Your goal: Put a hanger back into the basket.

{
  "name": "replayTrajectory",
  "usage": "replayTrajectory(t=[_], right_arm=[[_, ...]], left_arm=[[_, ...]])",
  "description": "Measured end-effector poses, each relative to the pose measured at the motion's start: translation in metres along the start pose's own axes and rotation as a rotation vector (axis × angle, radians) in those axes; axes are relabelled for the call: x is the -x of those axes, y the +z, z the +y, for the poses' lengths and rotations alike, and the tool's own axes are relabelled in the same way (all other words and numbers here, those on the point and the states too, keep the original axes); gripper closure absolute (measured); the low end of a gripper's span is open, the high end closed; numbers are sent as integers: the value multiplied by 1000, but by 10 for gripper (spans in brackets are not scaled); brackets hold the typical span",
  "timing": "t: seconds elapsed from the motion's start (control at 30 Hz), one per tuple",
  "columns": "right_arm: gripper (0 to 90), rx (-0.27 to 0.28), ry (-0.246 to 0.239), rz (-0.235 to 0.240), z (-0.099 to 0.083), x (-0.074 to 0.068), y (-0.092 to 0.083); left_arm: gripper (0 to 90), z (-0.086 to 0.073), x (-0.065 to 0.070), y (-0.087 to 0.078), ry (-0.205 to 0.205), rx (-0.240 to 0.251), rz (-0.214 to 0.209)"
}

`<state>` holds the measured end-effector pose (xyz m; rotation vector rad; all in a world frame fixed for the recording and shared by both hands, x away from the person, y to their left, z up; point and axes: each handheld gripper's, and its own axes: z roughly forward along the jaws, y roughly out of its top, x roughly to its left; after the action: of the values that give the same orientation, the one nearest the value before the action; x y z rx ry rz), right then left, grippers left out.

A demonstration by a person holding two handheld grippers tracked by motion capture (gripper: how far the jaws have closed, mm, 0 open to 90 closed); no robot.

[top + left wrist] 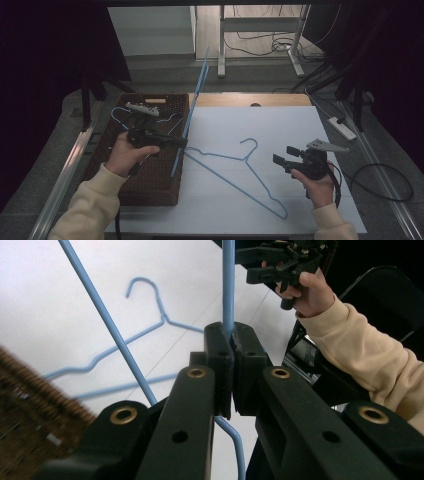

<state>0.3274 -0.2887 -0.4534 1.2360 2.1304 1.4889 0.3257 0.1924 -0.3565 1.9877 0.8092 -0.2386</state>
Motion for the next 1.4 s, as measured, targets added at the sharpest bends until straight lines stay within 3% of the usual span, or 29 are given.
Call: replayTrajectory(t=[0.47,0.87,1.1,1.27,1.4], right_arm=[[257,-12,19,-18,-5,5,2],[258,-19,23,-28,-8,6,3],[259,-21,24,-35,-9,7,3],[260,-22,23,-36,-9,7,3],[260,-22,22,-37,-9,7,3]], left_arm=[[871,-23,-22,-45,8,-39,2],[872,-44,-38,-60,14,-71,30],[873,-54,-51,-73,-4,-78,41],[872,-63,-60,-75,-3,-140,55],[872,-68,-66,-73,-24,-157,55]])
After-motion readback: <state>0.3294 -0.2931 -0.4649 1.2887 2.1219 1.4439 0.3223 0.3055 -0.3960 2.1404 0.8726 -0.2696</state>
